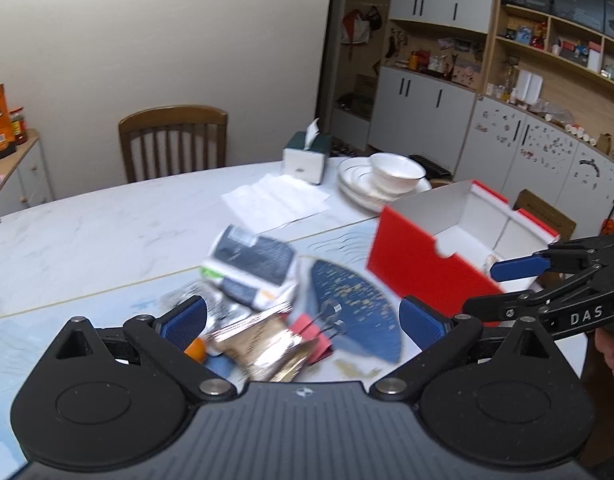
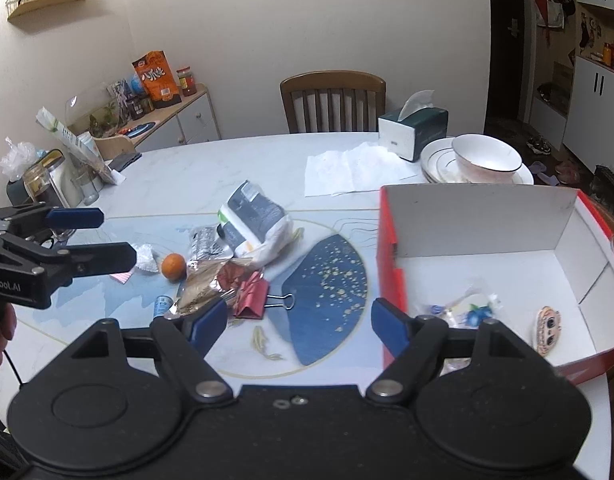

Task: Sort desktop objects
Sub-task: 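Move both open tools back over the cluttered table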

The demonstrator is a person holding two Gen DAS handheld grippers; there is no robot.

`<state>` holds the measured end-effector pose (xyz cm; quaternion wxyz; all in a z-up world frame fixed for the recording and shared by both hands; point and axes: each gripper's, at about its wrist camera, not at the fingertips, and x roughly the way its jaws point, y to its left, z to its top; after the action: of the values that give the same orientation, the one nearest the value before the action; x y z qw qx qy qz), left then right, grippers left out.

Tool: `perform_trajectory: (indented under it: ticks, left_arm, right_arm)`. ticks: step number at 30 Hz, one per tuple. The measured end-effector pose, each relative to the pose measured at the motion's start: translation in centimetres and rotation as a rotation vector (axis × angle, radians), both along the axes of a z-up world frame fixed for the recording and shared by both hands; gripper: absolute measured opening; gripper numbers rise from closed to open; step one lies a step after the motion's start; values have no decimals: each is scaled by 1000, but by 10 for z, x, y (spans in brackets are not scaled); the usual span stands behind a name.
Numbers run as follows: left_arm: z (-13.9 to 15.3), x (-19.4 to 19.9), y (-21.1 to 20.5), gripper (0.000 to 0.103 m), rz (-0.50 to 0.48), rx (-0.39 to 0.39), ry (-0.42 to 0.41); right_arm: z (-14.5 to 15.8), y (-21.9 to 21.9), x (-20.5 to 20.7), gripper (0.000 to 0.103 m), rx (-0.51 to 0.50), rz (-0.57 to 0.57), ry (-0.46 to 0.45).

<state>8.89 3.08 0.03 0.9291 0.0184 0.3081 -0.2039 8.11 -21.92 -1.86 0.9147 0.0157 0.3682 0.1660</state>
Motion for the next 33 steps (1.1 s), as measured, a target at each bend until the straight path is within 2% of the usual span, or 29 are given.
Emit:
perform_trajectory:
  ticks: [4,15,28,33]
  left_arm:
    - [-8,-1,20,103,34,36,-4]
    - [-42,6,70,103,116,97,52]
    - [-79,32,115,103,145,192,83]
    - [-94,46,128,103,97,205,101]
  right_arm:
    - [-5,17,3,79,-6,-5,3]
    - [-11,63,12,79,-27,29,1]
    - [-26,100,39,79,-55,39,29]
    - [-34,113,49,79,-73,47,43]
